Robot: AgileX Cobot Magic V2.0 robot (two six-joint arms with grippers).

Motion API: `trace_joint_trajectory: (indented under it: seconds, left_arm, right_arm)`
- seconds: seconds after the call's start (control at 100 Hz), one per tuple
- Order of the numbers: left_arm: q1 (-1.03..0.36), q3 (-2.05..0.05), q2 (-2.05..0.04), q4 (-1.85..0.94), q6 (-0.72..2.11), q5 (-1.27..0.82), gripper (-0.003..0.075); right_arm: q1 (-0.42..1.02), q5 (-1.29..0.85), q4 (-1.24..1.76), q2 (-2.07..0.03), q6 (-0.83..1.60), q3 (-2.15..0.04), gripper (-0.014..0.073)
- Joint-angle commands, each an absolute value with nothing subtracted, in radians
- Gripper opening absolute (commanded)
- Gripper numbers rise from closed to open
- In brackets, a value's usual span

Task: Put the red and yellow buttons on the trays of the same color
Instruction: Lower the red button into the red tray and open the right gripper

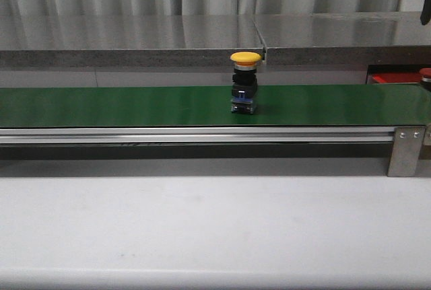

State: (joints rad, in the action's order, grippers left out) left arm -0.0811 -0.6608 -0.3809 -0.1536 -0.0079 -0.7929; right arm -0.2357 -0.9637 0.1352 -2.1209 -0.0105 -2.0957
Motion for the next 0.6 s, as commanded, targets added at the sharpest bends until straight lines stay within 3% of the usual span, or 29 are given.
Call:
trace_joint_trajectory:
  seconds: [0.0,0.59]
  left_arm:
    - [-0.089,-0.686,-0.388,-0.167,-0.010,-0.721,-0.0020]
    - [-0.089,-0.686,-0.388,-0.167,-0.010,-0.721,-0.0020]
  right_arm:
    - [-0.237,-0.947,0.136,-2.005,0.000,-2.125,0.0552]
    - [-0.148,-0.948,0.111,-1.708,0.023,-1.900,0.0552]
